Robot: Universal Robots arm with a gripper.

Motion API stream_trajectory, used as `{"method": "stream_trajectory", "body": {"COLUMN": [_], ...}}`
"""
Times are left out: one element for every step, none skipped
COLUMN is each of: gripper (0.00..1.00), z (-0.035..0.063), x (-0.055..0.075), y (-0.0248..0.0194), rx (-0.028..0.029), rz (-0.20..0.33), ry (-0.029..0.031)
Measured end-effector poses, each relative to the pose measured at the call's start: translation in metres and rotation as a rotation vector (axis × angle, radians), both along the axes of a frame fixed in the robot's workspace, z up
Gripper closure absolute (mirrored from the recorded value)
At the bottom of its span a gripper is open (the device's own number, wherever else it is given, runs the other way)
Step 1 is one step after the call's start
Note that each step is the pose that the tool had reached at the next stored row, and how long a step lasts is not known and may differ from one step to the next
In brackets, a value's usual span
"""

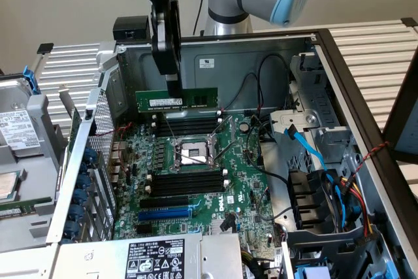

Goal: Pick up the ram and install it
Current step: 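Insert the ram into the slot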

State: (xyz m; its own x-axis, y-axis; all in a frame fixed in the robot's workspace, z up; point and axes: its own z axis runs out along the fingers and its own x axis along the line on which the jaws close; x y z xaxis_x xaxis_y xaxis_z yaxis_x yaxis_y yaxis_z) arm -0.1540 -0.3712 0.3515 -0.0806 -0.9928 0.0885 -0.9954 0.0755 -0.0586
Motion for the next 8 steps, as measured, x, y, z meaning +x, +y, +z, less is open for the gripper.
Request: {"method": "stream_trajectory", "body": {"gripper": [0.88,0.88,0.88,0.88,0.88,0.88,0.88,0.88], "z": [-0.0019,-0.0036,-0.0075,-0.0166,-0.0337,-0.0384,-0.0402,-0.0421], "x": [0.000,0.000,0.000,0.000,0.000,0.000,0.000,0.000], "y": [-0.0011,-0.0021,-0.0044,-0.0091,-0.0154,-0.0170,-0.0176,-0.0178], "rx": [0.0001,-0.0001,0.0000,0.0000,0.0000,-0.0001,0.0000,0.0000], "rz": [-0.001,-0.002,-0.004,-0.012,-0.033,-0.039,-0.041,-0.043], "ry": [-0.0001,0.0001,0.0000,0.0000,0.0000,0.0000,0.0000,0.0000]}}
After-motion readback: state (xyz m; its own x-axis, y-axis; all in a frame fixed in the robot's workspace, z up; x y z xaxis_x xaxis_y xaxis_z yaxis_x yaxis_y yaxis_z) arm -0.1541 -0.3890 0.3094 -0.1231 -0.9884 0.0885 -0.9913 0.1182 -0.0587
